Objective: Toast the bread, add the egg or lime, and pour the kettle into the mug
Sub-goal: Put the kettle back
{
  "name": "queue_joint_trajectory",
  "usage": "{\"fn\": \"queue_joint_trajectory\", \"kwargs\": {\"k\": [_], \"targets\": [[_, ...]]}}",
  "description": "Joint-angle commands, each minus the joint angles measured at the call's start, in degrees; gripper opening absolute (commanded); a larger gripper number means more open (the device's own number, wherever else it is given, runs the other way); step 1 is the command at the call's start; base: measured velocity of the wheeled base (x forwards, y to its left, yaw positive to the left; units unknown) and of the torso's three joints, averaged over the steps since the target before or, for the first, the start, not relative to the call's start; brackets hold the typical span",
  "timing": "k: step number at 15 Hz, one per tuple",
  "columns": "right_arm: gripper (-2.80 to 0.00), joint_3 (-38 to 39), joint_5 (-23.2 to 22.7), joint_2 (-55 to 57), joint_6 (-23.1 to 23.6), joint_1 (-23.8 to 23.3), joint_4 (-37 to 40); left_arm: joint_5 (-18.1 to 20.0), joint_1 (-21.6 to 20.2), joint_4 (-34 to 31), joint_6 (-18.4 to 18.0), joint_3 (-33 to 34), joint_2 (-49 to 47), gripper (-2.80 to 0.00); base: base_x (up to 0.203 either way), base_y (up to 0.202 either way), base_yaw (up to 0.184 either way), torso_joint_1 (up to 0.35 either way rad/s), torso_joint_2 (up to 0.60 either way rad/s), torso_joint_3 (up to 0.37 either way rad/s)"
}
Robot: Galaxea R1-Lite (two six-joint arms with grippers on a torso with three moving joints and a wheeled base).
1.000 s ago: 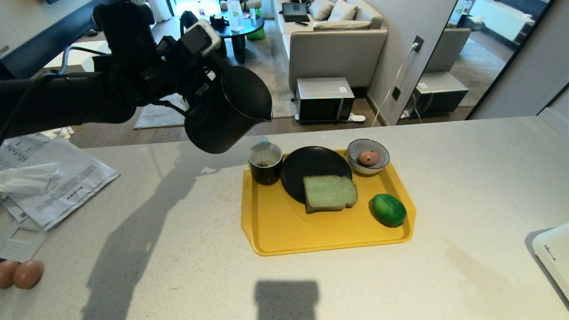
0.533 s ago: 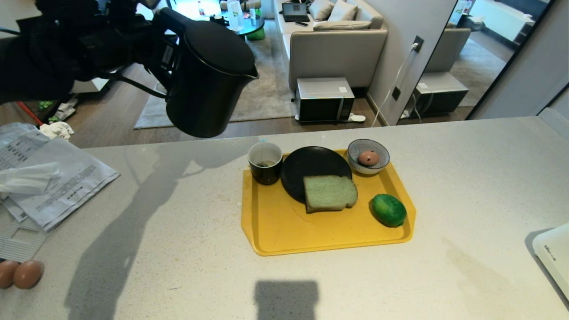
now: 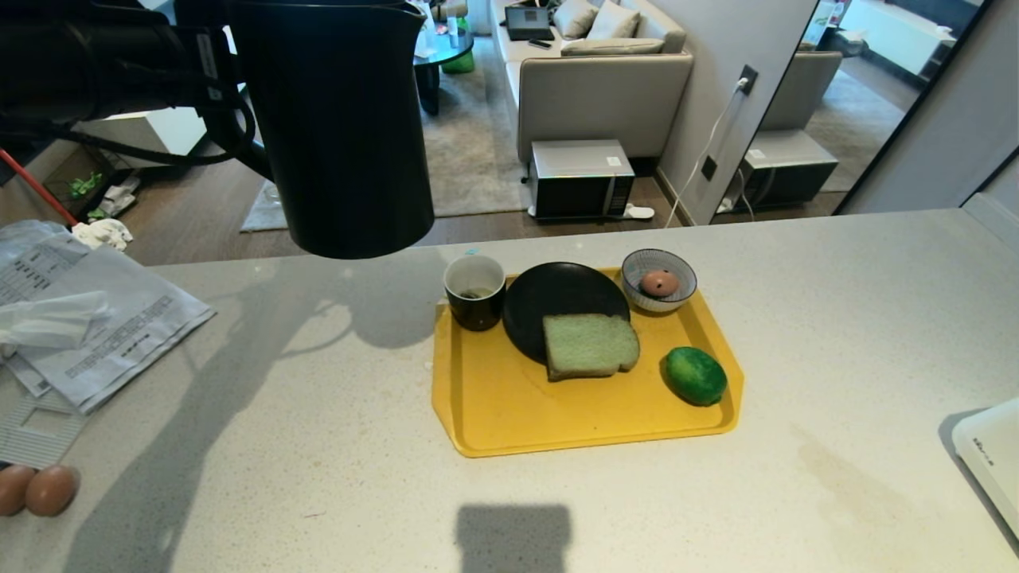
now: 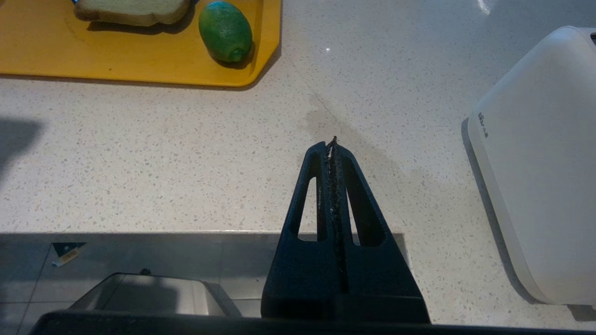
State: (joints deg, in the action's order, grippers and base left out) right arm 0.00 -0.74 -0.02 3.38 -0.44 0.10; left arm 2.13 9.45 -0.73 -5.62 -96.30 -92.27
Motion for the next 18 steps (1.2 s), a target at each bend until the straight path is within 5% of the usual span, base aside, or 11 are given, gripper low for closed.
{"fn": "queue_joint_trajectory", "kwargs": {"k": [1,4,8,18], "targets": [[-2.80,0.09,-0.06,0.02,0.31,0.00,-0.01,0.45,-0.74,8.88,0.39,7.17,1.61,-2.80,0.000,0.000,0.000,0.000,0.00,0.000],[-2.80,0.09,-0.14,0.02,1.45,0.00,-0.01,2.60,-4.05,27.89,0.59,21.80,1.84,-2.80,0.000,0.000,0.000,0.000,0.00,0.000],[-2.80,0.09,-0.32,0.02,1.72,0.00,-0.01,4.48,-8.56,43.64,1.12,36.09,1.60,-2.80,0.000,0.000,0.000,0.000,0.00,0.000],[-2.80,0.09,-0.41,0.02,1.76,0.00,-0.01,5.02,-14.77,72.58,0.93,46.64,-13.68,-2.80,0.000,0.000,0.000,0.000,0.00,0.000]]}}
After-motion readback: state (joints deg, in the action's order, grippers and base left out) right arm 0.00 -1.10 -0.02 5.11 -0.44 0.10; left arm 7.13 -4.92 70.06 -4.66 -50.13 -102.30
